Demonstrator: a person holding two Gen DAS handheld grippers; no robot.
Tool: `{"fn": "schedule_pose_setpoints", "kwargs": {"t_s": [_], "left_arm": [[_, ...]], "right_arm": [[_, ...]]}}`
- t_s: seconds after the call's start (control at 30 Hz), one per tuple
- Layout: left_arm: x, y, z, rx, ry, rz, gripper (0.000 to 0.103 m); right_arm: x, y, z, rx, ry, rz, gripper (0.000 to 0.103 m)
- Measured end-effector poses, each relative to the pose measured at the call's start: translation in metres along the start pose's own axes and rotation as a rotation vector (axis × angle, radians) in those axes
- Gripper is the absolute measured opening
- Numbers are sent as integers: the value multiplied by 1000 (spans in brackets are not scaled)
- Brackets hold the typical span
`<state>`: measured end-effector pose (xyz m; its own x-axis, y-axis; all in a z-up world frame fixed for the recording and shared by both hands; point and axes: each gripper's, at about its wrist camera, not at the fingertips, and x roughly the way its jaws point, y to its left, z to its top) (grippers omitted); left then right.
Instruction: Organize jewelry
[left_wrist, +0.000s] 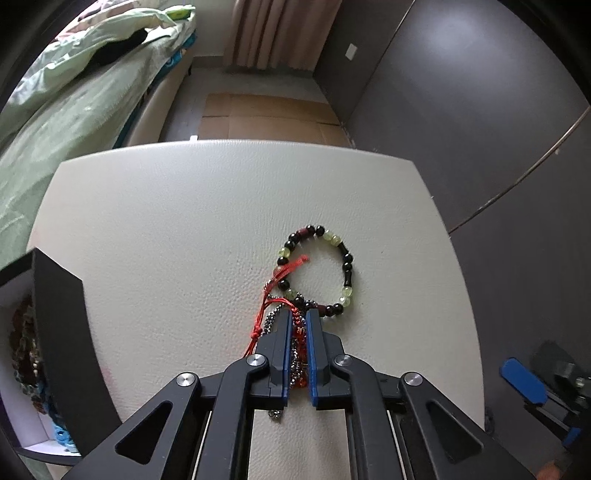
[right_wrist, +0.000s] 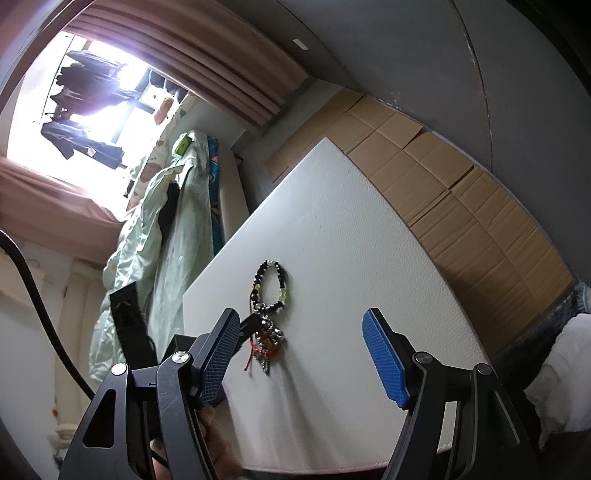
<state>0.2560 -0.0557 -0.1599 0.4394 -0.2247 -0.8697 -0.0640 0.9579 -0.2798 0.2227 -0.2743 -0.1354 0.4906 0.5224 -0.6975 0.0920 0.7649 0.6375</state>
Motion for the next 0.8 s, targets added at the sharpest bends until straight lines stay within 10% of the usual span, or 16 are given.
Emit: {"fn": "schedule_pose_setpoints", "kwargs": {"t_s": [0.8], "left_arm": [[-99,51,16,-87,-185,-187,7]], "right_arm": [[63,54,1,-189,47,-61,50]]}}
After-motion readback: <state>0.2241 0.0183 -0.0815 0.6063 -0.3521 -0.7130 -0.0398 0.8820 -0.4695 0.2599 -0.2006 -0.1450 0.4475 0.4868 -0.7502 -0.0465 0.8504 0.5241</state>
